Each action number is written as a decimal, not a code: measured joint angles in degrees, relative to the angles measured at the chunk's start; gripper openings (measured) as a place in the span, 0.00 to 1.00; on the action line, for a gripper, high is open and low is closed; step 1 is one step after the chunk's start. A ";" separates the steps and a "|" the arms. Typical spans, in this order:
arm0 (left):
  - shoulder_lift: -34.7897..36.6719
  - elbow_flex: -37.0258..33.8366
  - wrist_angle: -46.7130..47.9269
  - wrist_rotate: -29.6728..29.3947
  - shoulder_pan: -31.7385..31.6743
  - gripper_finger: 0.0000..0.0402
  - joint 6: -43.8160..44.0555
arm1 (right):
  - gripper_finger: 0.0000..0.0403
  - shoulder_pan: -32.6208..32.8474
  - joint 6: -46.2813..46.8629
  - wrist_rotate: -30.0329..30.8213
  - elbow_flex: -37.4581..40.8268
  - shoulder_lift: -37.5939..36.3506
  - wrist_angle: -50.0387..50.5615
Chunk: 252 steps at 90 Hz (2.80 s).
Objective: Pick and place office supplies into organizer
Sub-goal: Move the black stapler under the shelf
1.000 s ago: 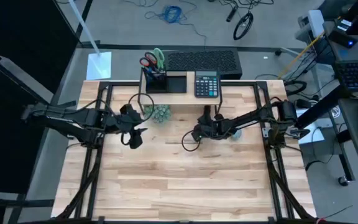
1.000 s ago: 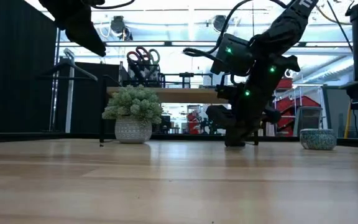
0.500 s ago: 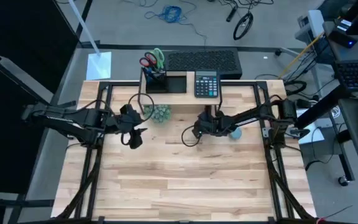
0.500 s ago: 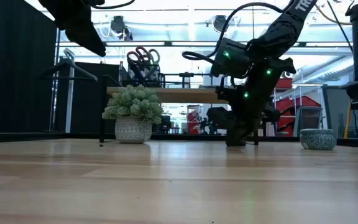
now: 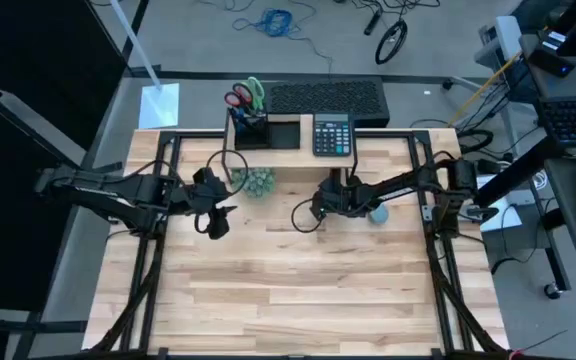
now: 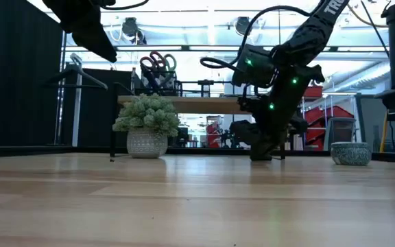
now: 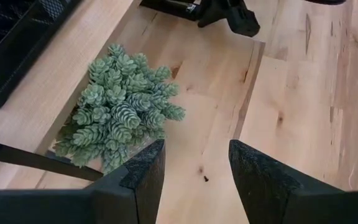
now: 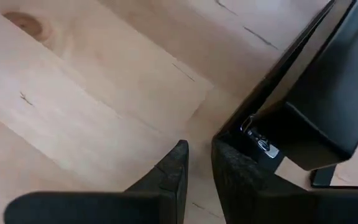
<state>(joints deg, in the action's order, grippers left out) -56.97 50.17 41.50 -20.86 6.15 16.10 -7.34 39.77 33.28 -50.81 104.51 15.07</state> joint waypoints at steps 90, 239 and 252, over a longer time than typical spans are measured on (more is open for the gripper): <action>-0.02 0.00 -0.11 -0.68 0.01 0.41 -0.44 | 0.13 33.59 28.29 35.86 5.95 -2.78 4.35; -0.02 0.00 -0.20 -0.87 0.01 0.41 -1.07 | 0.00 9.34 1.01 33.02 7.91 4.57 -14.23; -0.02 0.00 -0.20 -0.88 0.00 0.41 -1.50 | 0.00 8.40 1.01 33.00 7.91 4.57 -14.42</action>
<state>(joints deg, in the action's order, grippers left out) -56.99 50.17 41.30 -21.74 6.15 14.59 1.06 40.78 66.28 -42.89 109.08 0.65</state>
